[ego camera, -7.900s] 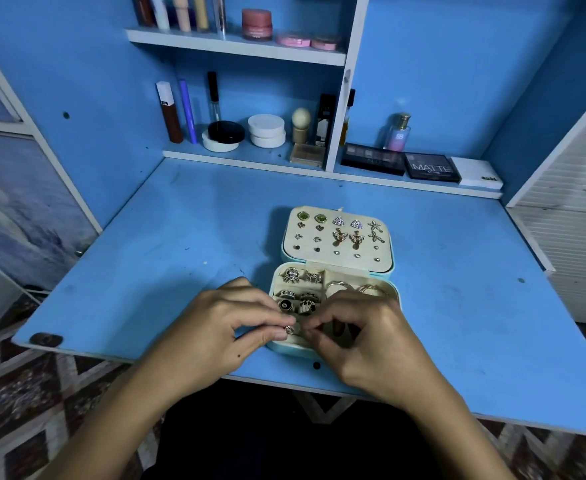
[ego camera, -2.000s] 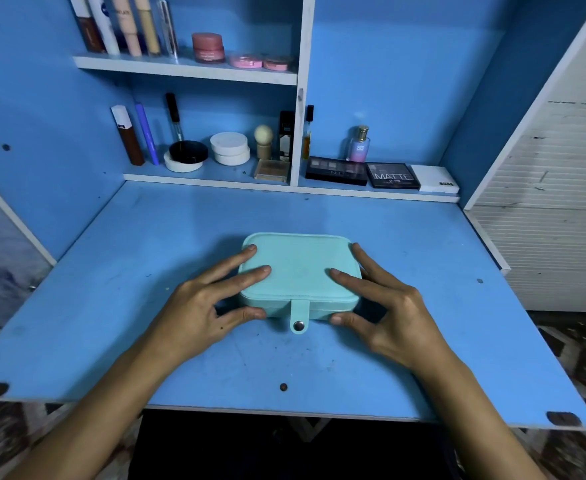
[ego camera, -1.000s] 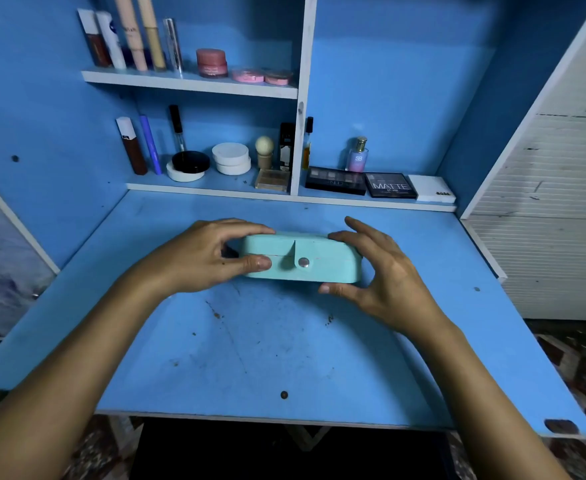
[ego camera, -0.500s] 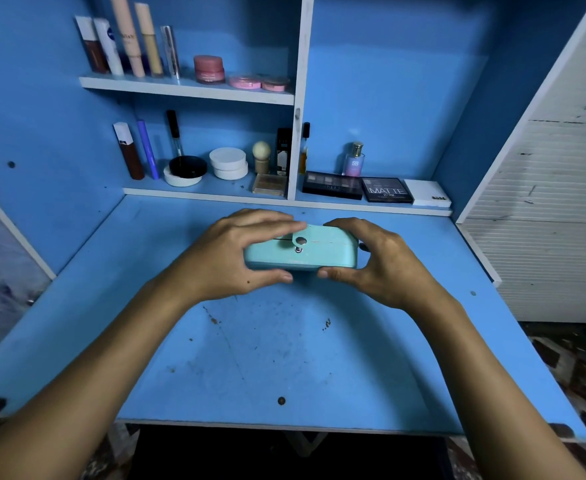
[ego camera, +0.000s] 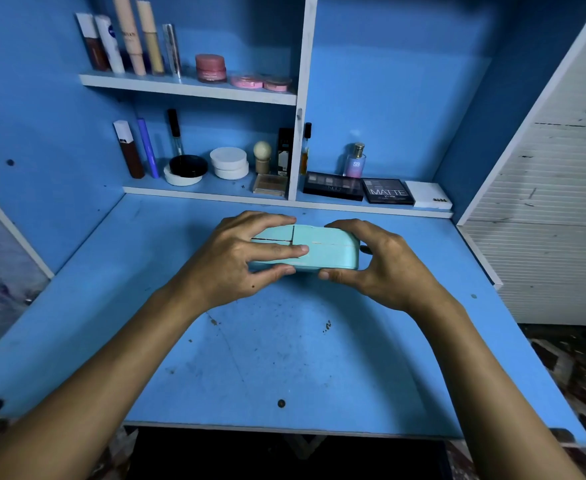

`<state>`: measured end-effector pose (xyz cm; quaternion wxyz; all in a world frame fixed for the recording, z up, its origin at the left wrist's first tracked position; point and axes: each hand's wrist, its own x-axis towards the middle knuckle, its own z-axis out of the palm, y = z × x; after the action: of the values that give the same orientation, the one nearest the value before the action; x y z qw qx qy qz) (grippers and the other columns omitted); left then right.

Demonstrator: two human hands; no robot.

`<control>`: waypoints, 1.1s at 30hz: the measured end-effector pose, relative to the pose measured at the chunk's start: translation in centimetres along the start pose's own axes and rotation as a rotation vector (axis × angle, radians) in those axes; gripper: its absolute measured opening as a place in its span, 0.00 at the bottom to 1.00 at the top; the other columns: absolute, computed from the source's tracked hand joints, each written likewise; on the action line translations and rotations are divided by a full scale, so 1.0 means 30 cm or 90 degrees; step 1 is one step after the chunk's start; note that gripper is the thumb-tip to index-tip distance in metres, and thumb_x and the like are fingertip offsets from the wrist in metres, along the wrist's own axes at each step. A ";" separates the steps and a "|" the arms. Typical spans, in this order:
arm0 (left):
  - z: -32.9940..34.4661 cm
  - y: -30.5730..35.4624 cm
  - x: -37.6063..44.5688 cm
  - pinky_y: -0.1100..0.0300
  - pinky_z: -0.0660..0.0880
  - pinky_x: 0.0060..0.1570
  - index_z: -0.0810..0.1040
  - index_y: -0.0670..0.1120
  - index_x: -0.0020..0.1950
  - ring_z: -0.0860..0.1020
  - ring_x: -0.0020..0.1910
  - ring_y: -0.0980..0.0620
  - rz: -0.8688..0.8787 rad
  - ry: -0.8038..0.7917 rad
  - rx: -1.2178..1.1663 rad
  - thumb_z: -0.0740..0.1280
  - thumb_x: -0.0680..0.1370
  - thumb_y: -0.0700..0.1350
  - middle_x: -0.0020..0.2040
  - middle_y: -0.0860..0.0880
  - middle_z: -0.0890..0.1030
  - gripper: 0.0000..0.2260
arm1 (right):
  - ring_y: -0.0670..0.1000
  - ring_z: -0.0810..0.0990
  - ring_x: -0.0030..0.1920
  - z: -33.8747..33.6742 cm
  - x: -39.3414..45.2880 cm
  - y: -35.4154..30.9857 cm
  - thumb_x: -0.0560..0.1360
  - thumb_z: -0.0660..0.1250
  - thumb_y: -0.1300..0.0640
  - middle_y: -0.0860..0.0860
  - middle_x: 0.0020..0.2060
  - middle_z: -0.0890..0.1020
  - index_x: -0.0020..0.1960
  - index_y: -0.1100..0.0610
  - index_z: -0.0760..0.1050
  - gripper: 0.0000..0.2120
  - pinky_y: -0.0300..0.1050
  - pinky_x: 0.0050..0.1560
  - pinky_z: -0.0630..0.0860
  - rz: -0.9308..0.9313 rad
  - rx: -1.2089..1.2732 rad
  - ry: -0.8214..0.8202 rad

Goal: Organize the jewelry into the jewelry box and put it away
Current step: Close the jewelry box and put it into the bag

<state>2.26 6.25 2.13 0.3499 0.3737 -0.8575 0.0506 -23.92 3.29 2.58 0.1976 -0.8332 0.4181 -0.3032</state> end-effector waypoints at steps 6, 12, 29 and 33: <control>-0.003 0.002 0.004 0.50 0.75 0.55 0.81 0.54 0.61 0.77 0.59 0.47 -0.011 0.002 -0.027 0.70 0.76 0.53 0.64 0.44 0.79 0.14 | 0.43 0.76 0.58 0.000 0.000 -0.003 0.67 0.79 0.44 0.42 0.57 0.80 0.65 0.45 0.74 0.29 0.43 0.60 0.75 0.005 0.002 0.001; 0.002 0.022 0.003 0.54 0.75 0.59 0.85 0.52 0.57 0.77 0.60 0.52 -0.088 0.024 -0.102 0.70 0.75 0.56 0.63 0.50 0.80 0.14 | 0.42 0.76 0.59 0.007 -0.009 -0.004 0.67 0.79 0.43 0.41 0.58 0.79 0.65 0.46 0.74 0.30 0.37 0.60 0.73 0.012 0.014 0.011; 0.001 0.006 -0.102 0.72 0.71 0.54 0.75 0.58 0.65 0.73 0.61 0.70 -0.500 -0.081 -0.478 0.73 0.61 0.63 0.67 0.64 0.72 0.33 | 0.40 0.72 0.67 0.099 -0.139 -0.021 0.73 0.70 0.40 0.43 0.64 0.76 0.64 0.48 0.78 0.22 0.36 0.66 0.68 -0.002 0.045 0.099; 0.012 0.014 -0.138 0.76 0.69 0.53 0.73 0.56 0.66 0.70 0.64 0.70 -0.466 -0.096 -0.478 0.76 0.60 0.59 0.71 0.61 0.68 0.35 | 0.43 0.72 0.68 0.116 -0.167 -0.021 0.73 0.71 0.40 0.43 0.64 0.77 0.60 0.47 0.81 0.19 0.37 0.67 0.68 -0.012 0.060 0.118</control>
<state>3.75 8.94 -0.72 0.3918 0.4999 -0.6530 -0.4126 -23.58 8.01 -1.32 0.1943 -0.7954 0.4117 -0.4001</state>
